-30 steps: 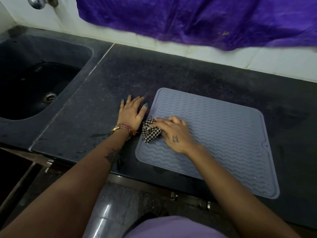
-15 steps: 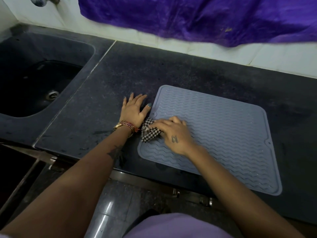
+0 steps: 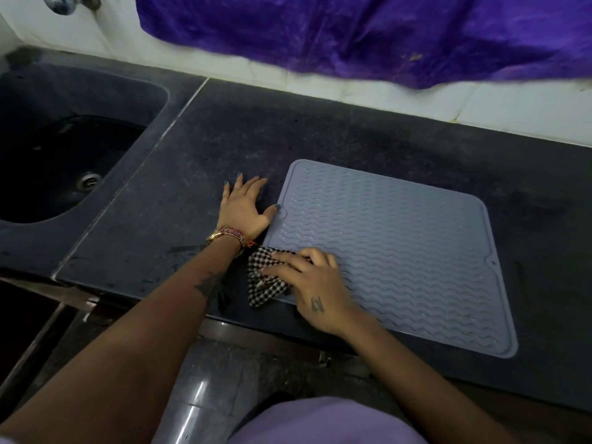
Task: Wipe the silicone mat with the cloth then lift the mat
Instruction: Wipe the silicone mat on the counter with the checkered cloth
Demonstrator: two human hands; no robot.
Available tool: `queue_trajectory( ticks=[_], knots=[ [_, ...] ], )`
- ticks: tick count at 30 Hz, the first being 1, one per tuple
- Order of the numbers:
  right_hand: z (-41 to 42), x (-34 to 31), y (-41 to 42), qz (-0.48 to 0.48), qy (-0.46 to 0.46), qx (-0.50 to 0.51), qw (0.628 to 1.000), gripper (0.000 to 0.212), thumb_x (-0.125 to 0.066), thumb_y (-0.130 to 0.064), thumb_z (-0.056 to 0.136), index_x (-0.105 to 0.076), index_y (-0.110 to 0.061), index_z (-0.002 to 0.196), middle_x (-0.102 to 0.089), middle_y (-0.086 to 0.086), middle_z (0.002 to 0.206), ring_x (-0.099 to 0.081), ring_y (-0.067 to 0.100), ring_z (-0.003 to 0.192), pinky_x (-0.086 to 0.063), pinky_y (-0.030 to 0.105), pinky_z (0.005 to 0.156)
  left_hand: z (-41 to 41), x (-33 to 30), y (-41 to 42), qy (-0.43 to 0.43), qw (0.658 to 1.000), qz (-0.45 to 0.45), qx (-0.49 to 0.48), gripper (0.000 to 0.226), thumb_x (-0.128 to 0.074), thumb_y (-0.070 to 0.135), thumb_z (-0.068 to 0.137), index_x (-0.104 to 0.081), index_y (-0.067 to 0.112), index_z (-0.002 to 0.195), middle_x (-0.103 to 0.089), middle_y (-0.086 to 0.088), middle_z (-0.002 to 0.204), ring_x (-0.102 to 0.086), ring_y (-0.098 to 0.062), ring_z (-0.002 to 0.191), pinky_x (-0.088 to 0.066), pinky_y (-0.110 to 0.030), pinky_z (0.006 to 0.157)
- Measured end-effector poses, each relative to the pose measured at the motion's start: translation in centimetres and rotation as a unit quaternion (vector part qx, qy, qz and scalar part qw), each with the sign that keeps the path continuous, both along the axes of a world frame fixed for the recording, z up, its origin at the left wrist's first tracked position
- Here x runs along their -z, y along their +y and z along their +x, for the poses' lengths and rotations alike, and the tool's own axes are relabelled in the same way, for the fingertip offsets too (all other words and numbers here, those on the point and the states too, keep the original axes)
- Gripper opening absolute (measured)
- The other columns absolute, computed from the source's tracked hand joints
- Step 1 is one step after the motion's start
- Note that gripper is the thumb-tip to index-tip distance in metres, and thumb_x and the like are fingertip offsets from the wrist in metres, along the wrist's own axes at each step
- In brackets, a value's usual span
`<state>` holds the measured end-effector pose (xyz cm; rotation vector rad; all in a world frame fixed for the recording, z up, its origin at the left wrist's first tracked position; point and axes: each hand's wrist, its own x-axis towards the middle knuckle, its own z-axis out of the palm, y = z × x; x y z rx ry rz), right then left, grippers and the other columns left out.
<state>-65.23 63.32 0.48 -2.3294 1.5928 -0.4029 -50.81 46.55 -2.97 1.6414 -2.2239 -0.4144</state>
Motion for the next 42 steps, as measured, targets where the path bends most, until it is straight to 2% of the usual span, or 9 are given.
queue_trajectory(
  ticks=[3, 13, 21, 27, 33, 36, 39, 42],
  knots=[
    [0.0, 0.0, 0.7, -0.008, -0.010, -0.015, 1.000, 0.059, -0.052, -0.002, 0.081, -0.051, -0.042, 0.125, -0.050, -0.013, 0.136, -0.044, 0.020, 0.109, -0.026, 0.033, 0.083, 0.0, 0.1, -0.1, 0.000, 1.000, -0.002, 0.001, 0.077, -0.038, 0.058, 0.075, -0.032, 0.022, 0.142, -0.032, -0.002, 0.151, -0.010, -0.025, 0.144, 0.000, -0.044, 0.118],
    [-0.5, 0.9, 3.0, -0.045, -0.012, -0.025, 0.999, 0.056, -0.056, -0.001, 0.081, -0.055, -0.037, 0.124, -0.053, -0.012, 0.133, -0.050, 0.021, 0.107, -0.032, 0.033, 0.086, 0.0, 0.1, -0.1, 0.004, 1.000, -0.009, 0.003, 0.075, -0.040, 0.058, 0.076, -0.035, 0.021, 0.141, -0.035, -0.003, 0.150, -0.013, -0.027, 0.144, -0.002, -0.046, 0.118],
    [-1.7, 1.0, 4.3, -0.051, -0.018, -0.024, 0.998, 0.057, -0.058, -0.002, 0.080, -0.055, -0.038, 0.123, -0.054, -0.014, 0.132, -0.044, 0.016, 0.108, -0.025, 0.027, 0.088, 0.0, -0.2, 0.1, -0.004, 1.000, 0.000, 0.003, 0.076, -0.038, 0.058, 0.075, -0.034, 0.022, 0.142, -0.033, -0.002, 0.150, -0.012, -0.026, 0.144, -0.001, -0.044, 0.118],
    [-3.0, 1.0, 5.9, -0.073, -0.022, 0.004, 0.997, 0.056, -0.057, -0.001, 0.074, -0.060, -0.036, 0.118, -0.057, -0.013, 0.128, -0.041, 0.012, 0.106, -0.026, 0.026, 0.087, 0.0, -0.4, 0.1, -0.007, 1.000, 0.007, 0.003, 0.076, -0.038, 0.058, 0.075, -0.033, 0.022, 0.142, -0.032, -0.002, 0.151, -0.011, -0.026, 0.144, -0.001, -0.045, 0.118],
    [-5.9, 0.5, 6.9, -0.055, -0.024, 0.017, 0.998, 0.052, -0.053, -0.002, 0.077, -0.063, -0.035, 0.116, -0.057, -0.017, 0.127, -0.043, 0.009, 0.103, -0.031, 0.028, 0.085, 0.0, -0.4, 0.1, -0.009, 1.000, 0.008, 0.002, 0.077, -0.037, 0.059, 0.075, -0.033, 0.022, 0.142, -0.032, -0.002, 0.151, -0.011, -0.025, 0.144, 0.000, -0.044, 0.118],
    [-7.4, -0.2, 6.9, -0.033, -0.067, 0.029, 0.997, 0.055, -0.053, 0.002, 0.075, -0.063, -0.033, 0.116, -0.058, -0.019, 0.123, -0.048, 0.009, 0.101, -0.036, 0.030, 0.082, -0.1, -0.4, 0.2, -0.010, 1.000, 0.006, 0.002, 0.077, -0.037, 0.060, 0.075, -0.034, 0.022, 0.142, -0.032, -0.002, 0.151, -0.011, -0.025, 0.144, 0.000, -0.044, 0.118],
    [-8.3, -1.0, 6.4, -0.029, -0.152, 0.087, 0.984, 0.051, -0.056, 0.002, 0.078, -0.060, -0.030, 0.119, -0.055, -0.021, 0.119, -0.049, 0.006, 0.098, -0.038, 0.022, 0.081, -0.1, -0.3, 0.1, -0.004, 1.000, 0.001, 0.001, 0.077, -0.037, 0.059, 0.075, -0.035, 0.022, 0.142, -0.033, -0.002, 0.150, -0.011, -0.025, 0.144, 0.000, -0.043, 0.118],
    [-7.6, -1.9, 5.4, -0.025, -0.148, 0.091, 0.985, 0.046, -0.054, -0.005, 0.081, -0.059, -0.027, 0.121, -0.055, -0.020, 0.116, -0.049, 0.013, 0.095, -0.038, 0.024, 0.077, -0.1, -0.2, 0.1, -0.006, 1.000, -0.001, 0.002, 0.077, -0.037, 0.059, 0.074, -0.036, 0.021, 0.141, -0.033, -0.002, 0.150, -0.011, -0.025, 0.144, 0.000, -0.043, 0.118]
  ],
)
